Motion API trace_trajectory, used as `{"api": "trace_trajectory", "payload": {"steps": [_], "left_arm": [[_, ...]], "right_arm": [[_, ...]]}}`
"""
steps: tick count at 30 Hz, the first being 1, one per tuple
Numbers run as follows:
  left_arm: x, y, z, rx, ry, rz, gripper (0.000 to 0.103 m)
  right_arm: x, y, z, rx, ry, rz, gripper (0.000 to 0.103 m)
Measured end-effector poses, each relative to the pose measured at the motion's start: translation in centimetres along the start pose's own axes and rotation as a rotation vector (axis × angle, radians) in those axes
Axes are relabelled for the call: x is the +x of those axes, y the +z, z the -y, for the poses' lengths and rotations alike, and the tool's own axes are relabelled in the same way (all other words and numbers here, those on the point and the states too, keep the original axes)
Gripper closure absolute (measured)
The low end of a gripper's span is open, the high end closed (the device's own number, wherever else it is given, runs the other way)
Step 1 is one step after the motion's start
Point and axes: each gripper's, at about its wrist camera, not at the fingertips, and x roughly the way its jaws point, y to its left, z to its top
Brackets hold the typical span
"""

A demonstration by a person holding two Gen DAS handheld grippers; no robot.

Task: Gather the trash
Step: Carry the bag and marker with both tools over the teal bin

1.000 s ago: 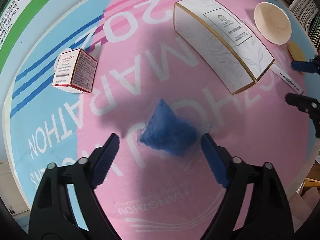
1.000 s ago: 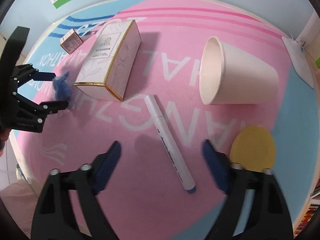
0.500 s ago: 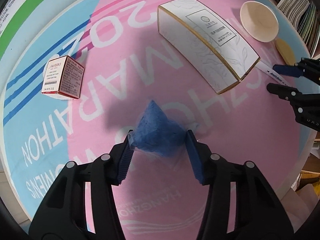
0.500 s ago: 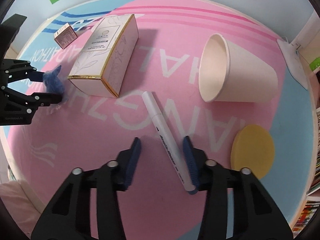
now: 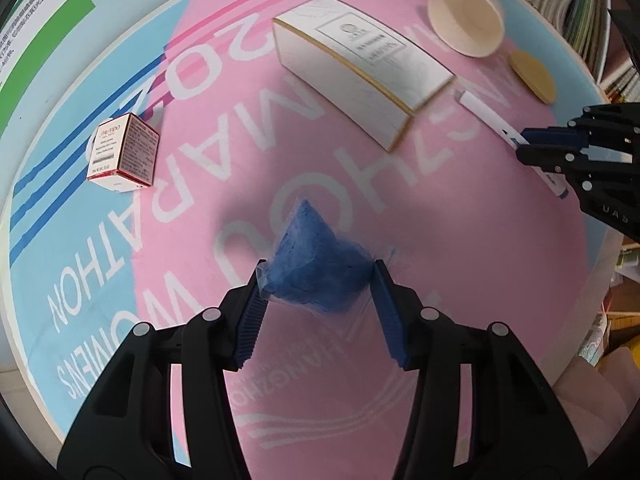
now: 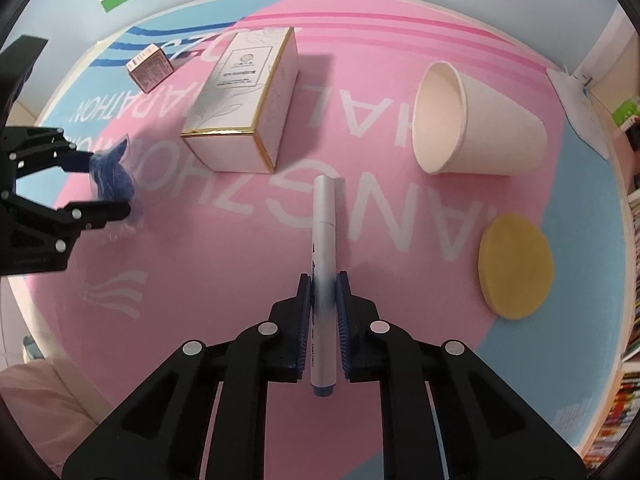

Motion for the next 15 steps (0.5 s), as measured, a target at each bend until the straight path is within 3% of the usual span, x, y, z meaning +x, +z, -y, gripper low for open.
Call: {"api": "trace_trajectory", "payload": {"steps": [10,15], "left_arm": [[-2.0,-3.8,2.3,0.117,-0.037,0.037,0.055],[-3.2,-5.7,3.9,0.220,-0.059,0.056,0.055]], "right_arm": [[-1.5,-2.3,-2.5,0.096,-0.017,0.015,0.089],[-3.8,-5.3,-3.0,0.191,-0.043,0.040,0.089]]}}
